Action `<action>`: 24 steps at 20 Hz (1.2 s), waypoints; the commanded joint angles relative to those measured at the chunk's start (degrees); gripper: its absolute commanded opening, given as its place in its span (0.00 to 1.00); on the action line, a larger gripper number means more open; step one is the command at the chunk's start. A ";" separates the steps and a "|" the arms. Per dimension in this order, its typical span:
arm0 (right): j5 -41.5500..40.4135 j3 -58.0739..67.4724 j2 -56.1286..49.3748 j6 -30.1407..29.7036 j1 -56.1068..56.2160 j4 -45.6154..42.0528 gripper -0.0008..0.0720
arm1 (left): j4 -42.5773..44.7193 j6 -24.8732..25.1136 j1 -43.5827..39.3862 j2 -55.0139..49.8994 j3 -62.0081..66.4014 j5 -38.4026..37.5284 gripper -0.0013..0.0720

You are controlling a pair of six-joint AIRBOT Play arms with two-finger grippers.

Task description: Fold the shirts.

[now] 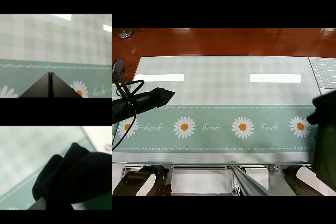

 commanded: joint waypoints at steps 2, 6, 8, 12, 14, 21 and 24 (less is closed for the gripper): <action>1.20 -16.00 12.39 -2.12 -13.07 -15.56 0.05 | 0.00 0.00 -0.04 -0.13 -0.02 2.08 0.05; 0.44 -28.76 23.15 1.40 -23.52 -22.49 0.05 | 0.00 -0.02 -0.04 -0.59 -0.02 3.74 0.05; -2.97 -33.77 27.63 2.84 -23.93 -25.40 0.07 | 0.00 0.00 -0.07 -1.07 -0.02 4.76 0.05; -5.90 -36.04 26.25 3.19 -23.76 -23.65 0.87 | -0.39 0.00 -0.04 -2.82 0.00 8.04 0.05; -9.84 -34.60 23.37 2.71 -23.76 -17.33 0.87 | -0.81 0.02 -0.04 -4.00 0.50 11.23 0.05; -38.62 -21.79 9.01 -9.25 -0.35 28.28 0.05 | -0.83 4.87 -0.76 -17.09 29.88 5.53 0.05; -55.21 -20.33 3.37 -13.16 27.36 21.20 0.05 | -0.57 5.92 -3.63 -24.52 42.16 -3.10 0.05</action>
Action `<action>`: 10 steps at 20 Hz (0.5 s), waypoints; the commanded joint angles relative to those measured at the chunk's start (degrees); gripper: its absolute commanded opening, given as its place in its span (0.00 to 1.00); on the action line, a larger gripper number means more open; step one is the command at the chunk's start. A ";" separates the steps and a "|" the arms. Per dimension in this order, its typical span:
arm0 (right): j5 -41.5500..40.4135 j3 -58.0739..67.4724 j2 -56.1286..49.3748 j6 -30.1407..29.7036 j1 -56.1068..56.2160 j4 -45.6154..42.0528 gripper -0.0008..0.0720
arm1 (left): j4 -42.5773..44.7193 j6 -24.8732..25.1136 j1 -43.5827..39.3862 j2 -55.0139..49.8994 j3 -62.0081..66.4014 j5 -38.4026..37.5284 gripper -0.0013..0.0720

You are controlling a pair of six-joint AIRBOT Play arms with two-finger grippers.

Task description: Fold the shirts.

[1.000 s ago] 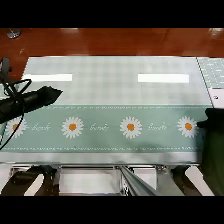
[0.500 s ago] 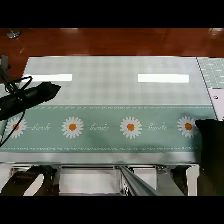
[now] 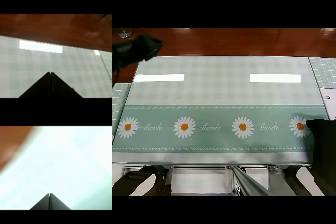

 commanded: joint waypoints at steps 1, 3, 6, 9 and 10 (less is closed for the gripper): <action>-19.28 2.32 -7.30 -5.20 27.74 -3.48 0.05 | 1.11 1.88 -3.39 -7.63 11.87 -9.14 0.05; -16.15 2.32 -14.01 -0.90 39.98 -18.67 0.05 | 7.61 1.01 -6.51 -9.84 9.40 -13.16 0.05; -5.18 0.92 -25.29 8.74 47.25 -37.31 0.05 | 13.22 -3.63 -7.78 -11.50 0.24 -12.11 0.05; -2.10 0.70 -30.75 12.63 47.21 -38.12 0.05 | 23.10 -9.09 -6.78 -12.11 -2.78 -13.84 0.05; -2.86 0.70 -30.73 12.68 47.21 -38.01 0.05 | 25.53 -10.78 -6.78 -12.11 -2.80 -13.92 0.05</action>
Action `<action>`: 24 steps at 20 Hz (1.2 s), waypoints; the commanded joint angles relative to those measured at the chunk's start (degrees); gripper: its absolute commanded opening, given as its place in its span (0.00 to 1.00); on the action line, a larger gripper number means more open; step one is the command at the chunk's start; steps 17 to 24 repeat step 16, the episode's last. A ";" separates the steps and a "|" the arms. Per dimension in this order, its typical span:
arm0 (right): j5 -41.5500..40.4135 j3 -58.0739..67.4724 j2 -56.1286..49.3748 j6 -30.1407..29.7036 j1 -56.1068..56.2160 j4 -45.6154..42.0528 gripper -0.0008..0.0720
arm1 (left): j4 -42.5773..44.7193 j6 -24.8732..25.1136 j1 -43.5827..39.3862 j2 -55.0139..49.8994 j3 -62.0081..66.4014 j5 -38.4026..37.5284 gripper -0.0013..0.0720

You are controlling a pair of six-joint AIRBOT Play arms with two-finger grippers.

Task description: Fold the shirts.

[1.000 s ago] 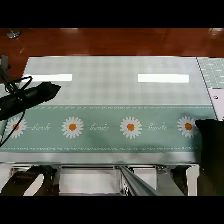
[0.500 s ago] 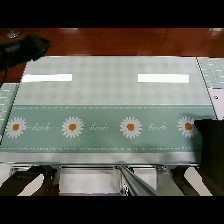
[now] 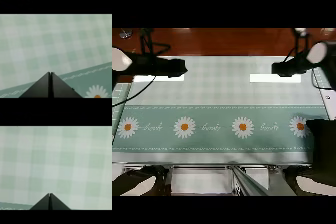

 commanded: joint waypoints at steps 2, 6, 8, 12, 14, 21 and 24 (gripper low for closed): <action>0.94 -0.20 -3.74 4.04 2.91 -5.92 0.05 | 9.64 -5.25 0.02 -0.87 -2.19 -1.03 0.05; 0.85 -0.20 -3.21 4.07 2.91 -5.99 0.05 | 9.60 -5.27 0.00 -0.94 -2.21 -2.45 0.05; 0.85 -0.20 -3.21 4.07 2.91 -5.99 0.05 | 9.60 -5.27 0.02 -0.96 -2.21 -2.43 0.05; 0.85 -0.20 -3.21 4.07 2.91 -5.99 0.05 | 9.60 -5.27 0.00 -0.98 -2.21 -2.43 0.05; 0.85 -0.20 -3.21 4.07 2.91 -5.99 0.05 | 9.60 -5.27 0.00 -1.01 -2.21 -2.43 0.05; 0.85 -0.20 -3.21 4.07 2.91 -5.99 0.05 | 9.62 -5.27 0.00 -1.01 -2.21 -2.43 0.05; 0.85 -0.20 -3.21 4.07 2.91 -5.99 0.05 | 9.62 -5.27 0.00 -1.01 -2.21 -2.43 0.05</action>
